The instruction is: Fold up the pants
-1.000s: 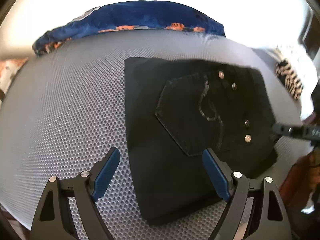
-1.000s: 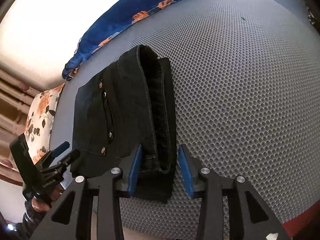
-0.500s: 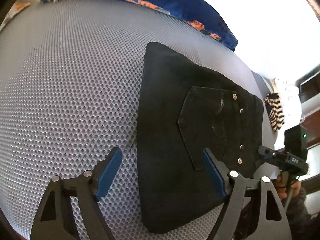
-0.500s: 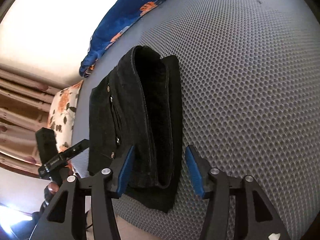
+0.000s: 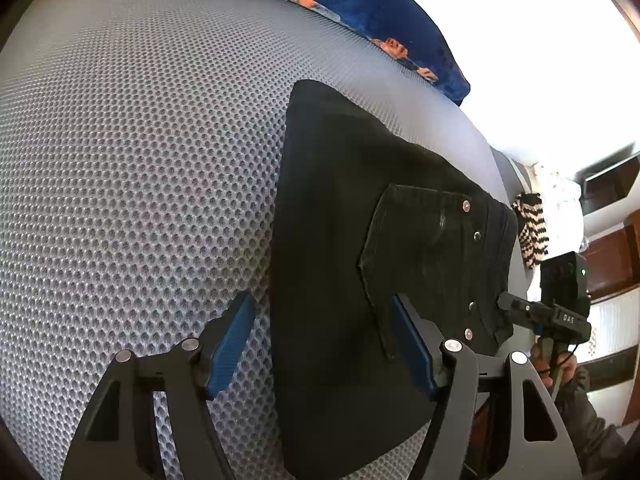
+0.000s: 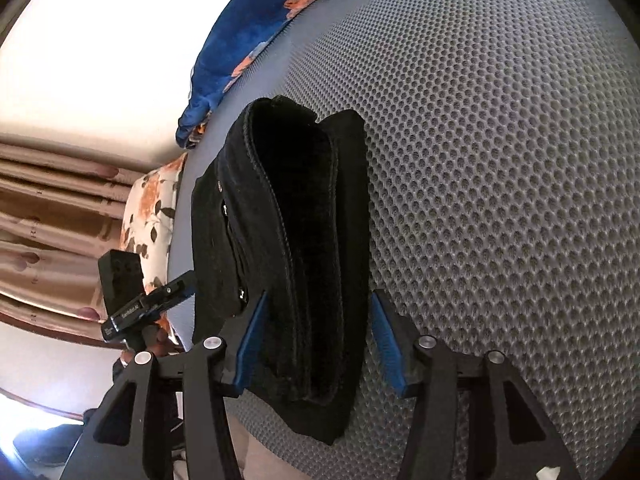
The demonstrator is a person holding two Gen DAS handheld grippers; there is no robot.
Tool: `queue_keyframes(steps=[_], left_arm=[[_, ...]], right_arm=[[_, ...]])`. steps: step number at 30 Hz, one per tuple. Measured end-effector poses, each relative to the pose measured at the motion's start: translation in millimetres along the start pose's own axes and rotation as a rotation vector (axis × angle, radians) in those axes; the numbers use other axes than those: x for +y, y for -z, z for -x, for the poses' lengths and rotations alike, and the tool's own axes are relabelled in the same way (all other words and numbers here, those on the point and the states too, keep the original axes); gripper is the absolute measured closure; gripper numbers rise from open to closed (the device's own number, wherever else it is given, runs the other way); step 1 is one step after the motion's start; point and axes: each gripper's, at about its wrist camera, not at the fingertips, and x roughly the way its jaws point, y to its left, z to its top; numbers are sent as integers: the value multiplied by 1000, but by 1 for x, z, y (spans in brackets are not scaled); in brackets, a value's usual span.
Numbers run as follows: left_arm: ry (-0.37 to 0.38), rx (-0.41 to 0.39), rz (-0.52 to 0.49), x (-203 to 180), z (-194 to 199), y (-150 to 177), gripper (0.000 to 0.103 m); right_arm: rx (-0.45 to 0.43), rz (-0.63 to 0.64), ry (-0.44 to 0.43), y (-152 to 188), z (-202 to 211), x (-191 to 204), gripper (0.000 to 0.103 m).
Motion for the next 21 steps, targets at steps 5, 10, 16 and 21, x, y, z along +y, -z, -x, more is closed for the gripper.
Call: queue_keyframes(steps=[5, 10, 16, 21], left_arm=[[49, 46, -43, -13, -13, -17, 34], [92, 56, -46, -23, -25, -27, 34], [115, 45, -111, -27, -30, -43, 34], [-11, 3, -187, -56, -42, -43, 34]], right_arm=[[24, 28, -26, -10, -9, 4, 53], [59, 33, -69, -17, -17, 4, 52], [90, 44, -135, -28, -28, 3, 52], [58, 59, -129, -30, -34, 12, 56]])
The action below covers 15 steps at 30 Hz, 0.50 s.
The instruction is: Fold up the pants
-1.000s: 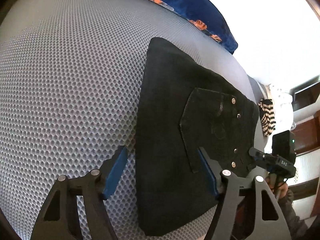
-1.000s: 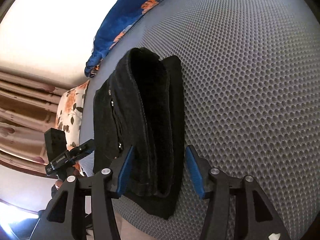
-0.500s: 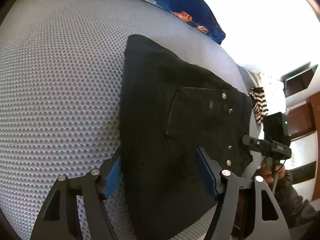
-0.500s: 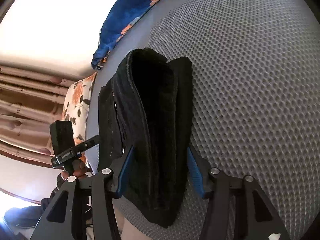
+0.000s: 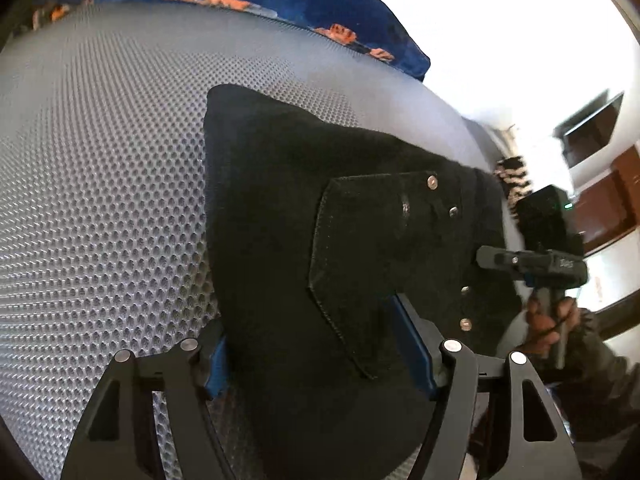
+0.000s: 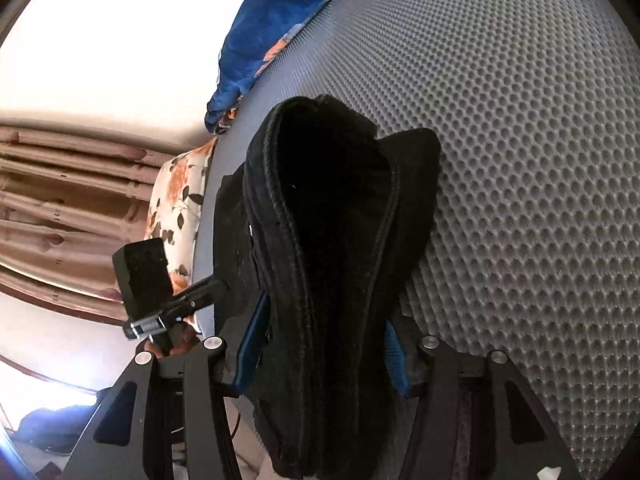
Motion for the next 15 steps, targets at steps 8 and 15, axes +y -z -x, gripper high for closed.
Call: queue_keyframes(steps=[8, 15], left_arm=[[-199, -26, -33, -29, -16, -2, 37], [-247, -43, -23, -17, -1, -1, 53]], right_arm=[[-91, 7, 130, 16, -7, 22, 65], [-125, -8, 183, 22, -14, 34, 68]])
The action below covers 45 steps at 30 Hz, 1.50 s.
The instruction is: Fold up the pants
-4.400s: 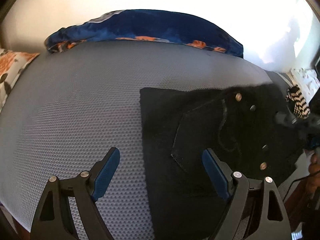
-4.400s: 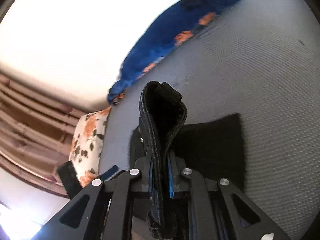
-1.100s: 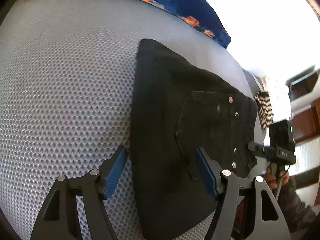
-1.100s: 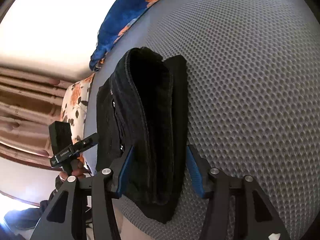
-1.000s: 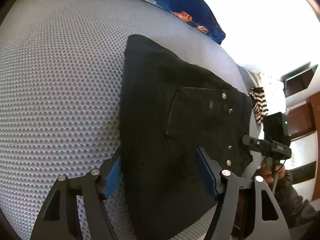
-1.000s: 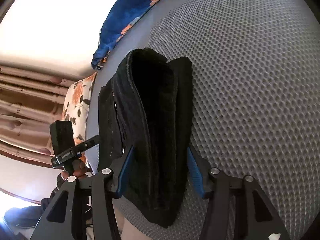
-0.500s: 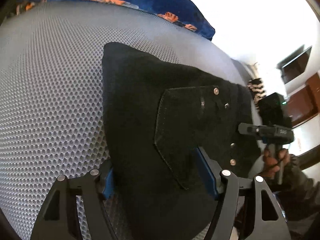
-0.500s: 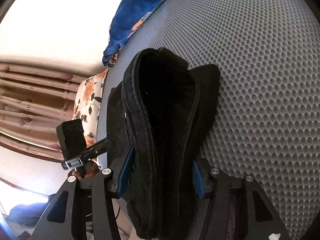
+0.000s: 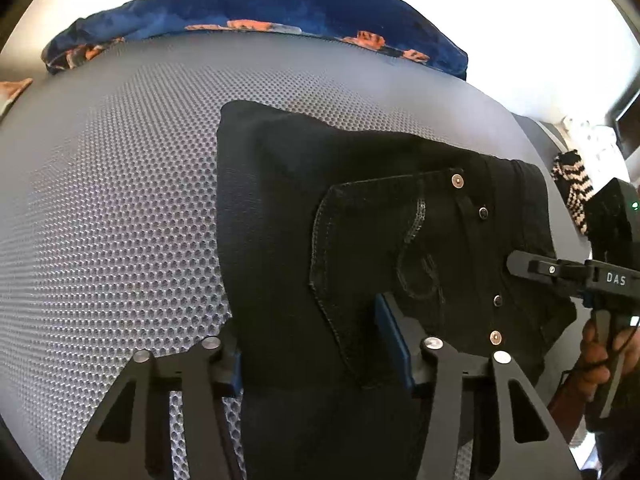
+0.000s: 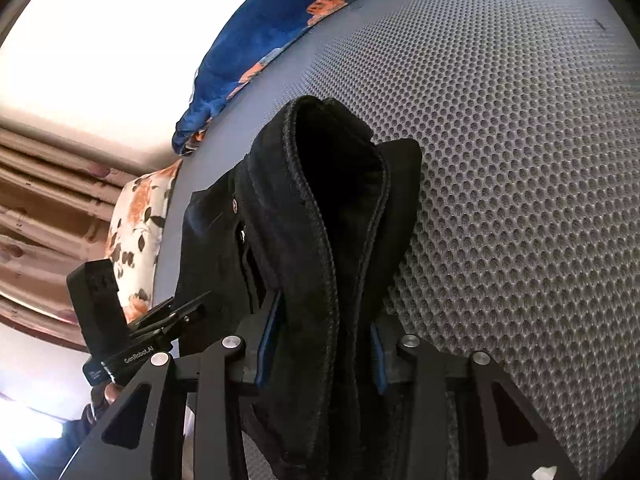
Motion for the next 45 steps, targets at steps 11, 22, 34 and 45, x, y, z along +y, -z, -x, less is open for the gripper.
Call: queue_keyframes(steps=[11, 22, 34, 45], left_arm=[[-11, -39, 1, 16, 30, 7, 83], [18, -87, 21, 42, 60, -14, 87], [-70, -142, -8, 50, 61, -20, 87], [-141, -105, 18, 94, 6, -61, 71]], right_arm=[[-41, -16, 47, 4, -4, 45, 77], [-24, -27, -29, -12, -27, 83, 78], [-16, 10, -81, -114, -92, 108, 79], [-53, 96, 68, -166, -128, 107, 74]])
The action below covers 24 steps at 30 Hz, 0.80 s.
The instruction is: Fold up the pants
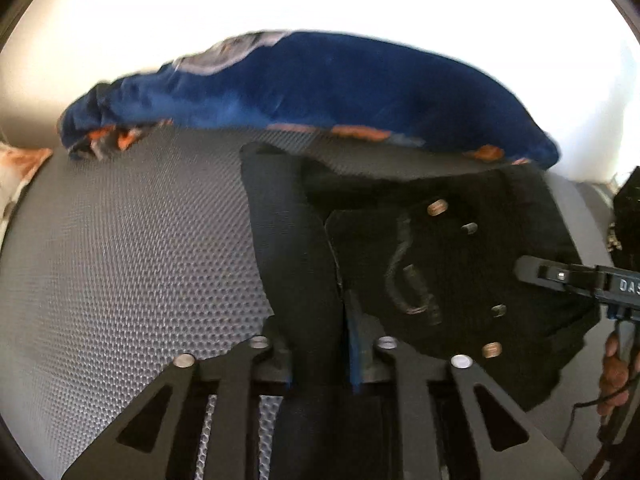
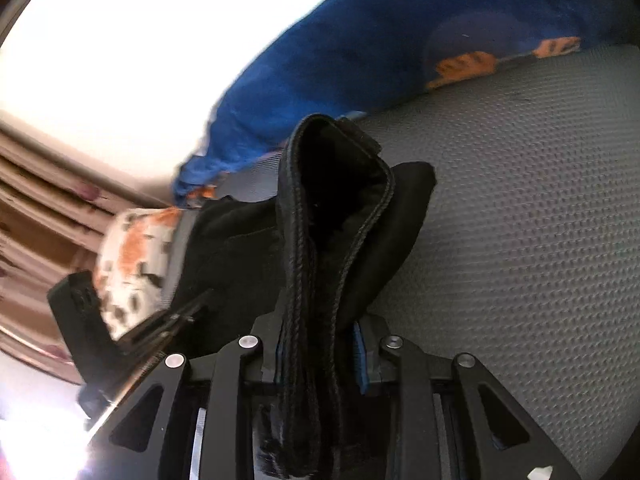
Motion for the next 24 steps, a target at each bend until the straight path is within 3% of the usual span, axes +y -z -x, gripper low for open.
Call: queue_keyframes(steps=[1, 3, 6, 9, 16, 24], left_arm=[[-7, 2, 2, 2, -3, 3, 65], [-34, 2, 6, 5, -11, 12, 52], [-80, -28, 9, 5, -10, 17, 39], [-118, -17, -8, 1, -4, 19, 37], [-197, -31, -39, -13, 36, 37, 30], [-255, -122, 0, -29, 108, 81, 26]], right_arm=[[0, 11, 31, 2, -2, -2, 70], [3, 46, 127, 8, -7, -7, 51], [-19, 127, 205, 18, -9, -3, 49], [-30, 160, 278, 20, -7, 4, 37], [-80, 294, 444, 42, 20, 36, 26], [-179, 329, 433, 95, 62, 87, 7]])
